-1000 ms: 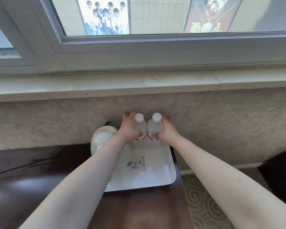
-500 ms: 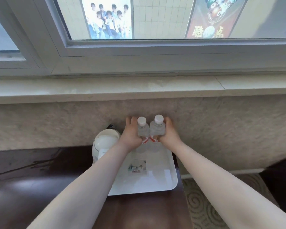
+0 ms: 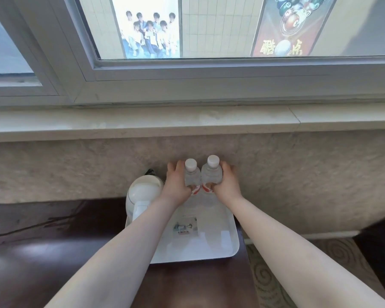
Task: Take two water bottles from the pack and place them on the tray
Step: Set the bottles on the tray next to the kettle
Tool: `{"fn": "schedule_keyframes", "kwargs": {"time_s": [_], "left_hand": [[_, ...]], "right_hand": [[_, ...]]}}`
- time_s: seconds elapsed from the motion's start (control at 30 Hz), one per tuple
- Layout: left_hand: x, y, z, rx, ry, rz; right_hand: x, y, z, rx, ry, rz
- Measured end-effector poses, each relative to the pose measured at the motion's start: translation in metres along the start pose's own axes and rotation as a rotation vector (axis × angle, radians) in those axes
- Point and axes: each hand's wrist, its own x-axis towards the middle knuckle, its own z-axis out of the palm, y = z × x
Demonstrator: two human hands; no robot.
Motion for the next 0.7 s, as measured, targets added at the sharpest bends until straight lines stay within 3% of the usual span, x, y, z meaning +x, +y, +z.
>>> {"fn": "schedule_keyframes", "kwargs": {"time_s": [0.4,0.57,0.7], "left_hand": [[-0.017,0.009,0.005,0.124,0.121,-0.028],[-0.025,0.019,0.008,0.109,0.169,-0.064],[-0.03,0.024,0.003,0.001,0.105,-0.14]], "right_hand": [[-0.015,-0.002,0.01,0.102,0.127,0.019],[-0.021,-0.01,0.002,0.157,0.059,-0.044],[-0.028,-0.011,-0.004,0.117,-0.011,-0.001]]}}
